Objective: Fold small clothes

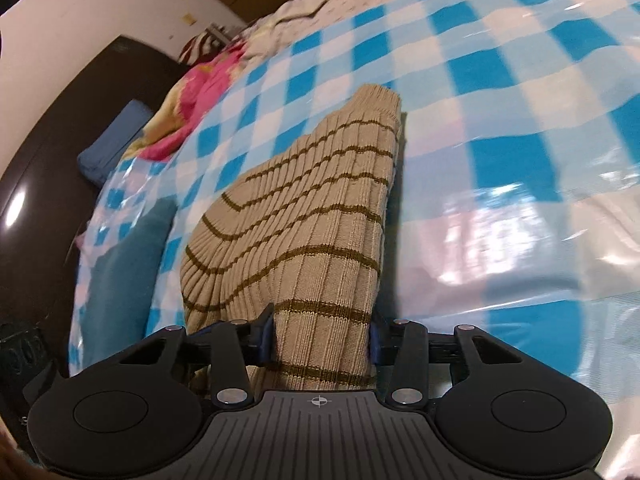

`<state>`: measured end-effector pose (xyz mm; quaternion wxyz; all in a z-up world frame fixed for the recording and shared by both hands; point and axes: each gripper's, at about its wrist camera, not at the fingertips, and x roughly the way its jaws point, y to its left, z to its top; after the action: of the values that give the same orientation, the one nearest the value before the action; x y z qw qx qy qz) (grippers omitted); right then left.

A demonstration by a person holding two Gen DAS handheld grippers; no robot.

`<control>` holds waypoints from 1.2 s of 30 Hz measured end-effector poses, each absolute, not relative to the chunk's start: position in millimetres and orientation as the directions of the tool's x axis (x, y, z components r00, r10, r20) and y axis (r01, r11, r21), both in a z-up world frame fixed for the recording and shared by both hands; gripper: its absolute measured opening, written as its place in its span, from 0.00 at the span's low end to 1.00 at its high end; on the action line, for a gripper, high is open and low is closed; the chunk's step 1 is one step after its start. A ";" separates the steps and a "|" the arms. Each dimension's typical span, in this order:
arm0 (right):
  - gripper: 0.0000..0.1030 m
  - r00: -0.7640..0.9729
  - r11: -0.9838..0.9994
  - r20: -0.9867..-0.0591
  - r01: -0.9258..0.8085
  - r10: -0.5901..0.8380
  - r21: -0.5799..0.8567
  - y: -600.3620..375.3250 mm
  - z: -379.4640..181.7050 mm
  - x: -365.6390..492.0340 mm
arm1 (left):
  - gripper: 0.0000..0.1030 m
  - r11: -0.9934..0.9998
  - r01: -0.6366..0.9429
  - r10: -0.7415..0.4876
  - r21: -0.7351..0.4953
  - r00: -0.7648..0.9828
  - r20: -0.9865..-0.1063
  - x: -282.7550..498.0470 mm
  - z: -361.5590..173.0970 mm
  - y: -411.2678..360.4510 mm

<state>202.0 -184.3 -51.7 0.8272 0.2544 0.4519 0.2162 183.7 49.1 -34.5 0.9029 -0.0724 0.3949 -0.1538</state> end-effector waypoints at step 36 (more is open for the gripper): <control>0.49 0.406 0.747 -0.633 -0.452 0.659 0.488 -91.1 -55.4 148.7 | 0.32 0.994 0.101 -0.094 -0.030 0.722 -0.686 231.9 -16.0 51.3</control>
<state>148.7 -91.1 -55.4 0.8296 0.1207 0.4302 0.3348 231.9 51.3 -16.0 0.9279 0.0047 0.3691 -0.0525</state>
